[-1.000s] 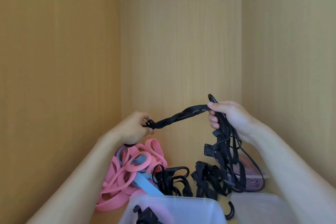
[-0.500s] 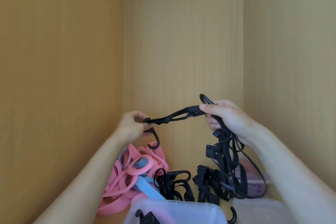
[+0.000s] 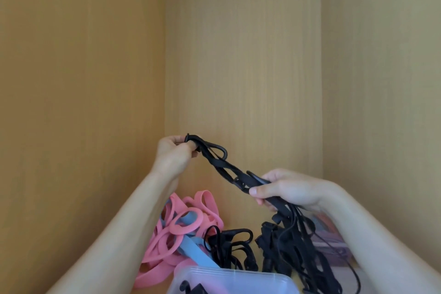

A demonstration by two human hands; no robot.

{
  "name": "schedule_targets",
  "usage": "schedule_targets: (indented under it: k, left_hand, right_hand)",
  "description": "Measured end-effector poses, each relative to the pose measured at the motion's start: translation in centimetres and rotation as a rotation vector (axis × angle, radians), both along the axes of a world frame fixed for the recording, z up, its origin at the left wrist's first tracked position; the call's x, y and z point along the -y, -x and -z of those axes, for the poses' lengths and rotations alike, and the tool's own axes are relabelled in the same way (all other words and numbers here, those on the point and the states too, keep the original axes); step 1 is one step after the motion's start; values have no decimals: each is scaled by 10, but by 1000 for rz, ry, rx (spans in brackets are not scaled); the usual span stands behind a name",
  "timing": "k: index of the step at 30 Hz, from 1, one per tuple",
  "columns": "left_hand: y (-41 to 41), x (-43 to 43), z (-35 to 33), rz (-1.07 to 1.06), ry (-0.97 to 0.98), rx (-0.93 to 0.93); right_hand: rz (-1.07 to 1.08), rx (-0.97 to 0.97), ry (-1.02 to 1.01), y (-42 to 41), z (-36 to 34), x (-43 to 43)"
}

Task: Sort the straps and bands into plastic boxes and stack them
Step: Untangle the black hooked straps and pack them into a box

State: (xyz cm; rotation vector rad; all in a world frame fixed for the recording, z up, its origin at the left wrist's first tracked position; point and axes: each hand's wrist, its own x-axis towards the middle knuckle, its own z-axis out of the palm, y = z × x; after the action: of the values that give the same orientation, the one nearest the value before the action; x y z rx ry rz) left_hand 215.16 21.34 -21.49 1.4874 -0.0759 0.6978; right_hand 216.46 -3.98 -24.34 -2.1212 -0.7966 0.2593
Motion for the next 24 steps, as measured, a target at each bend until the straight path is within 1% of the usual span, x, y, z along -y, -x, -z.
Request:
schedule_targets:
  k: [2,7,10,12,14,16,19,21,24]
  left_hand:
    - [3,4,-2,71,28,-1]
    - [12,15,-6,364,167,50]
    - [15,16,-8,490,165,28]
    - [18,15,-9,558,144,-4]
    - [19,14,-9,626,70,-38]
    - [20,12,-7,705,-61,-87]
    - [21,11,-2,774,-259,-185]
    - [21,13,1,744,-382,-236]
    - [22,17,4,665,-517,-283]
  right_hand:
    - [-4,-12,19,-2,2,1]
    - [23,-18,40,-2,5,0]
    - [61,6,20,-1,7,-2]
    - [121,59,16,1,6,-3]
    - [212,138,13,1,6,-2]
    - [286,213,-2,-1,5,0]
    - [329,278,-76,-4,3,2]
    - [360,305,-152,-5,1,2]
    - [380,333,-249,-4,-5,-2]
